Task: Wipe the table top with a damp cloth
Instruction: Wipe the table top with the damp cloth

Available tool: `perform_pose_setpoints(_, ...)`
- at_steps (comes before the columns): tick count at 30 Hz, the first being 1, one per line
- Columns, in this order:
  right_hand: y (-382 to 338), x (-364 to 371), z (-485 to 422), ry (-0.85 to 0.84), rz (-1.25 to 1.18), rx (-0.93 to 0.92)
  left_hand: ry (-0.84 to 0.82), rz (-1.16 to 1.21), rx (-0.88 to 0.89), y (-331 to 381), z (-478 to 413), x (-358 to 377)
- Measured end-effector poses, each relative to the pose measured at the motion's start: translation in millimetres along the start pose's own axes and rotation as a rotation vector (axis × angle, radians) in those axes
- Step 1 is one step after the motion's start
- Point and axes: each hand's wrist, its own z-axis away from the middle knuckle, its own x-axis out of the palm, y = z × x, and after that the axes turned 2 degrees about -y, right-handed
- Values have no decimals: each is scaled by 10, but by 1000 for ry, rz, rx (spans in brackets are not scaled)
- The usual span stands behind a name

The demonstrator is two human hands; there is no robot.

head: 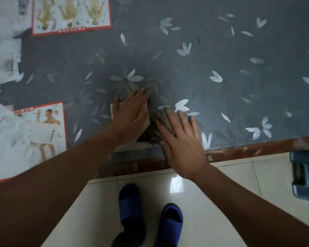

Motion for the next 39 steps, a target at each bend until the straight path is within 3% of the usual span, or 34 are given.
perform_pose_setpoints(3,232,-75,-65,-21,36,-2,55,-144,-7,-212,24,-234)
perform_pose_setpoints(7,-65,-63,-272,42,-38,338,22,-446,-98,-744,56,-558)
perform_pose_setpoints(9,-447,19,-254,26,-23,264,-42,-485,-106,-908,48,-643)
perform_pose_setpoints(12,-983,223,-146,-28,-8,-23,-53,-498,-69,-998,37,-699)
perform_pose_setpoints(15,-969,198,-401,-61,43,-120,-36,-457,-49,-1075,32,-761)
perform_pose_setpoints(17,-726,107,-783,-28,62,-4,-34,-429,-15,-1156,42,-798)
perform_pose_setpoints(19,-466,-24,-1229,41,-5,244,-20,-446,40,-1218,56,-823)
perform_pose_setpoints(22,-599,-31,-1509,88,-64,452,4,-438,97,-1280,15,-882)
perform_pose_setpoints(27,-1024,135,-1102,-12,33,-33,81,-429,101,-1414,-169,-1008)
perform_pose_setpoints(29,-777,60,-1354,1,22,4,56,-435,62,-1466,-236,-1016)
perform_pose_setpoints(33,-269,-137,-2233,82,-5,402,15,-452,43,-1535,-279,-995)
perform_pose_setpoints(35,-271,-159,-2447,91,-32,498,14,-451,48,-1542,-283,-1026)
perform_pose_setpoints(37,-466,-111,-2378,95,-2,403,30,-448,60,-1543,-302,-1084)
perform_pose_setpoints(39,-679,-58,-2158,39,42,164,78,-423,67,-1584,-374,-1167)
